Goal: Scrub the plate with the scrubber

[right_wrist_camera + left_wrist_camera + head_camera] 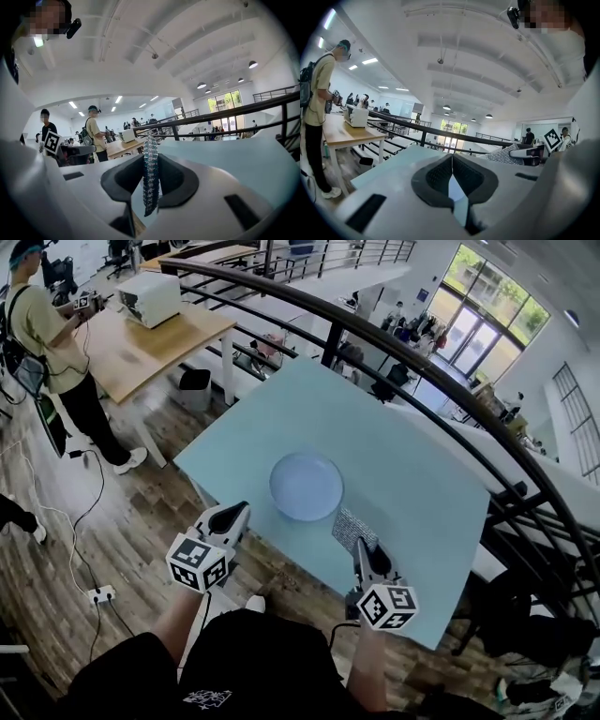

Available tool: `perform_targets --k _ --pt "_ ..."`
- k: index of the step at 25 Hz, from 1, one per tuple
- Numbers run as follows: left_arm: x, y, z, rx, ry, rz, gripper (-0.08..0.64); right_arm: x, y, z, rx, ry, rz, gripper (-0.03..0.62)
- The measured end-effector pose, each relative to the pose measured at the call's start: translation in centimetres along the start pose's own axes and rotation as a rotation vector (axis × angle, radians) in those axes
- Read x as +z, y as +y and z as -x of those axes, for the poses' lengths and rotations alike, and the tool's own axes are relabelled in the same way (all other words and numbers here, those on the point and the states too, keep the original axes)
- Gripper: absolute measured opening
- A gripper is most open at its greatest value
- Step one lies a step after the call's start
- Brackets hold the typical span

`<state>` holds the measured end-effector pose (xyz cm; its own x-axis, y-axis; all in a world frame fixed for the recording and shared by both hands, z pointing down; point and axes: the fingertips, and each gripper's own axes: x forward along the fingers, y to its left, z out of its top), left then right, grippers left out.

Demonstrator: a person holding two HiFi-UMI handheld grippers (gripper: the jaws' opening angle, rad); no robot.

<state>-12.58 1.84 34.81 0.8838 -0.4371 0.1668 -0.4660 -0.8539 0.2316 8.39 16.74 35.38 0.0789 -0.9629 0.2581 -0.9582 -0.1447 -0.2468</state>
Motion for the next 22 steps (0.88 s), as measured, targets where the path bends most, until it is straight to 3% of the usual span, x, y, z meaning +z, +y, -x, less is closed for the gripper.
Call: perform_targets --k 6,11,22 --pt "-0.9 2.1 -1.1 -0.021 0.019 0.039 0.011 -0.6 0.4 -1.6 -0.014 0.025 -0.014 0.086" --pt "-3.6 2.2 -2.5 -0.04 0.093 0.069 0.011 -1.8 -0.8 -3.1 -0.006 0.07 -0.029 0.086" --pt "-7.6 3.8 -8.2 0.031 0.198 0.155 0.011 -3.7 -5.4 -11.1 0.089 0.219 -0.046 0.086"
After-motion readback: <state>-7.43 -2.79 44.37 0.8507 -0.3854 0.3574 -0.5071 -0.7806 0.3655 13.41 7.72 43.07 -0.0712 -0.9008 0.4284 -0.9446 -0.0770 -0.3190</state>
